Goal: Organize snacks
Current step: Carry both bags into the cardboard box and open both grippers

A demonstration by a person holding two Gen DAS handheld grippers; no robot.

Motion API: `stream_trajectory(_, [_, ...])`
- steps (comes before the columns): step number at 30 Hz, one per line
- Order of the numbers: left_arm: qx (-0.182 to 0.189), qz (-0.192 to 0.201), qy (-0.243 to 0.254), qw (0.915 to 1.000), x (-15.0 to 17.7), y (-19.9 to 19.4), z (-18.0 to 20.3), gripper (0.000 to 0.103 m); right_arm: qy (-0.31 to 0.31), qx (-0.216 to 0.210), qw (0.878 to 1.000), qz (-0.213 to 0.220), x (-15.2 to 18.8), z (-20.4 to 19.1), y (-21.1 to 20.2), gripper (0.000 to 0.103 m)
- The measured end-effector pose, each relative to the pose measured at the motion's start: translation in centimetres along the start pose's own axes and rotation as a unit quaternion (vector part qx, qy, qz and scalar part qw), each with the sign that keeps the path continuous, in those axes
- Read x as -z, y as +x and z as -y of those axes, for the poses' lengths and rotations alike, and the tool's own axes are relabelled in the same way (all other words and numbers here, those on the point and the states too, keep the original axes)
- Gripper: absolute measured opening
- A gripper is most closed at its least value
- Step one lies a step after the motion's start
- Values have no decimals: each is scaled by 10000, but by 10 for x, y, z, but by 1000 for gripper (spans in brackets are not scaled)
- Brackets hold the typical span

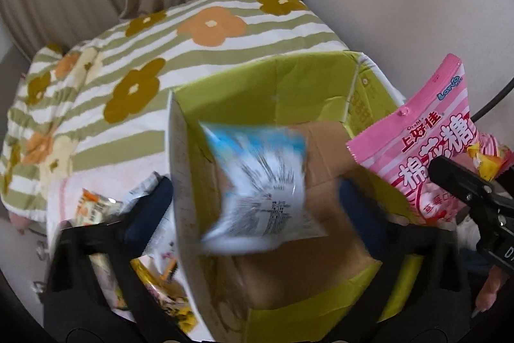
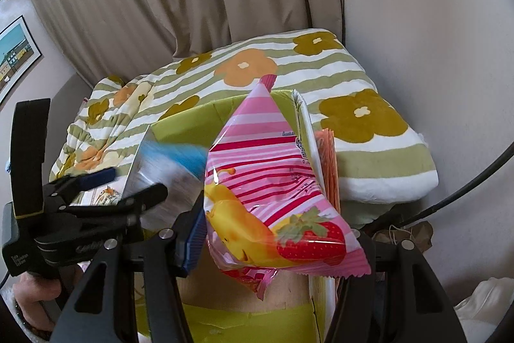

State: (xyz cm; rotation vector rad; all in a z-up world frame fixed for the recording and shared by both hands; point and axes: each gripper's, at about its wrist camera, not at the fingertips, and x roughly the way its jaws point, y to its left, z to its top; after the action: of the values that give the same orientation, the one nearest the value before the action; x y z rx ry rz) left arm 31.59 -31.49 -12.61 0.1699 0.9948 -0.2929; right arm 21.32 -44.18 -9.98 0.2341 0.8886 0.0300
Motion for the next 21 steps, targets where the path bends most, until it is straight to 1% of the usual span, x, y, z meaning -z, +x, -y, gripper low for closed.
stream_trajectory(4, [14,-58,50,10000,-1,-4,-10,102,47,100,9999,-98,-3,-2,8,55])
stream_trajectory(8, [84,-22,-41,10000,2,-13,-24,102,25,96,9996,-282,-9,-6,22,55])
stream_trajectory(11, [108,7,-130,9999,2,-17,-34,102,-24,134,9993,-338,-14,-11,34,56])
stream_trajectory(12, [106,23,-160,9998,2,-19,-38,102,-29,137,9993,-342,-15,-11,37,59])
stream_trajectory(13, [99,41,-182,9998,2,-21,-41,102,-23,115,9993,-344,-16,-12,40,68])
stream_trajectory(14, [91,52,-201,9997,2,-23,-43,102,-8,43,9995,-304,-18,-13,42,88])
stream_trajectory(15, [84,62,-225,9997,3,-24,-46,102,-3,29,9996,-268,-19,-14,43,99])
stream_trajectory(16, [84,68,-252,9996,4,-26,-48,102,-16,38,9998,-201,-19,-15,43,103])
stream_trajectory(19, [92,83,-340,9993,10,-32,-57,102,-164,87,9998,-54,-16,-20,36,103])
stream_trajectory(21, [74,84,-412,9991,15,-35,-61,102,-254,71,9996,-61,-11,-22,31,103])
